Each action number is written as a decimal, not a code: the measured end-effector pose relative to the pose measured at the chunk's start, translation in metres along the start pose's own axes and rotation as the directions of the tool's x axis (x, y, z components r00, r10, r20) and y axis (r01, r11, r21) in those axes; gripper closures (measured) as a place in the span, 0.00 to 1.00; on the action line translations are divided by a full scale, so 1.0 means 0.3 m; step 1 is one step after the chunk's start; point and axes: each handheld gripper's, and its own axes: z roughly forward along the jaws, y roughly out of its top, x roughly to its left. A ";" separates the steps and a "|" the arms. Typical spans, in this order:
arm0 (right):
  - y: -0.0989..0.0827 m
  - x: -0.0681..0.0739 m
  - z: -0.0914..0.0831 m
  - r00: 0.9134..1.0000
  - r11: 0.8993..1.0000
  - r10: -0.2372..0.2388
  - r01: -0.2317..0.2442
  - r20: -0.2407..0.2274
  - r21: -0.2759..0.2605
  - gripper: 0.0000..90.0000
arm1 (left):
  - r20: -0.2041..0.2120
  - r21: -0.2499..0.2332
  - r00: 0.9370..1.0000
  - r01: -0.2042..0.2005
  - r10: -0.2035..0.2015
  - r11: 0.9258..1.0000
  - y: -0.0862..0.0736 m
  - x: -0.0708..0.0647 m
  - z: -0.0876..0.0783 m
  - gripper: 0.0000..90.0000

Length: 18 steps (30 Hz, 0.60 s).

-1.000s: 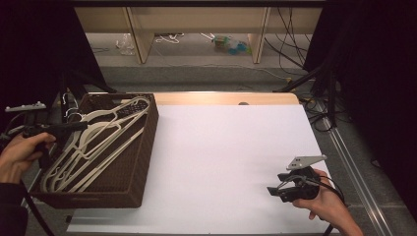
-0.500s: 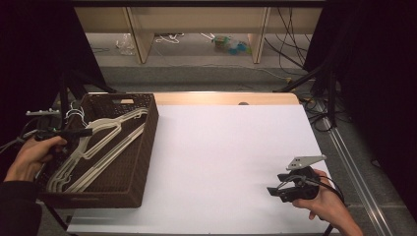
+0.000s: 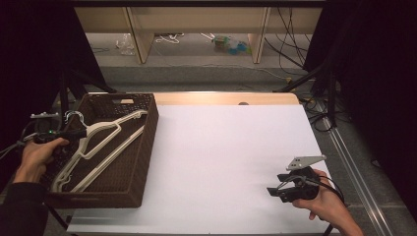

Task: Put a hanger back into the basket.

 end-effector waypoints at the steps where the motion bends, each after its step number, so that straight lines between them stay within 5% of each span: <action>1: 0.000 0.001 -0.001 1.000 1.000 0.003 -0.003 -0.002 0.004 0.41 | 0.004 -0.008 1.000 0.011 -0.011 1.000 -0.001 0.002 -0.008 0.67; 6: 0.001 0.004 0.001 1.000 1.000 0.009 -0.009 -0.002 0.007 0.41 | 0.023 -0.041 1.000 0.008 -0.007 0.999 -0.005 -0.013 -0.041 0.63; 10: 0.001 0.000 0.004 1.000 1.000 -0.021 0.021 0.005 -0.008 0.41 | -0.003 -0.059 0.998 -0.059 0.059 0.996 0.005 -0.052 -0.082 0.56; 13: 0.003 0.006 0.004 1.000 1.000 -0.004 0.004 0.001 -0.021 0.40 | 0.022 -0.129 0.997 -0.067 0.071 0.989 0.016 -0.092 -0.134 0.52; 18: 0.005 0.005 0.000 1.000 1.000 -0.007 0.007 0.004 -0.021 0.40 | 0.000 -0.156 0.990 -0.138 0.139 0.978 0.012 -0.148 -0.192 0.45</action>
